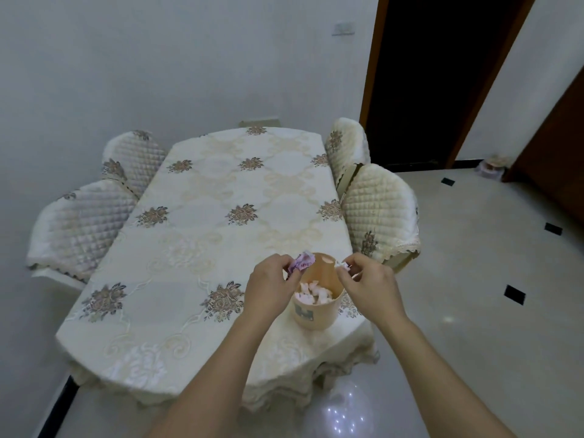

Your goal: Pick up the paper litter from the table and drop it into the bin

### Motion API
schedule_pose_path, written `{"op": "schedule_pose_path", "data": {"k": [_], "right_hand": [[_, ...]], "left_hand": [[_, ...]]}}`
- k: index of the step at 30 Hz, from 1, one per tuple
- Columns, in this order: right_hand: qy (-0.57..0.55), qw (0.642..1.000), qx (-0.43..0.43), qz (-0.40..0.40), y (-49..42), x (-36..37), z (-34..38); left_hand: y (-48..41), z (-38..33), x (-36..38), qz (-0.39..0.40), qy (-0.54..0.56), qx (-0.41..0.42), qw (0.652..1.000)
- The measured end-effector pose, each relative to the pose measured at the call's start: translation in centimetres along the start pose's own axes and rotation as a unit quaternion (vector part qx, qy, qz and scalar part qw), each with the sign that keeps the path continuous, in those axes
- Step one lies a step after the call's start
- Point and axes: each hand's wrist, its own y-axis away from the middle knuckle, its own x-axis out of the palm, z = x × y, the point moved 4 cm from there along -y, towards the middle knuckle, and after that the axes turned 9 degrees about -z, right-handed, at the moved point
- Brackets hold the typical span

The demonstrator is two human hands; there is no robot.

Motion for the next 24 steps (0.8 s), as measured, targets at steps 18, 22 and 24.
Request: {"op": "schedule_pose_path", "data": {"k": [18,22,24], "right_hand": [[0.186,0.970,-0.085,0.130,-3.5,4.2,-1.2],[0.223,0.960,-0.126,0.110,-3.2,4.1,-1.5],[0.226,0.958,-0.133,0.113,-3.1,4.1,-1.4]], "left_hand": [[-2.9,0.6,5.5,0.139,-0.209,0.068,0.966],[-2.2,1.2,5.3,0.104,-0.241,0.098,0.960],[-1.9,1.2,5.2,0.086,-0.246,0.115,0.959]]}}
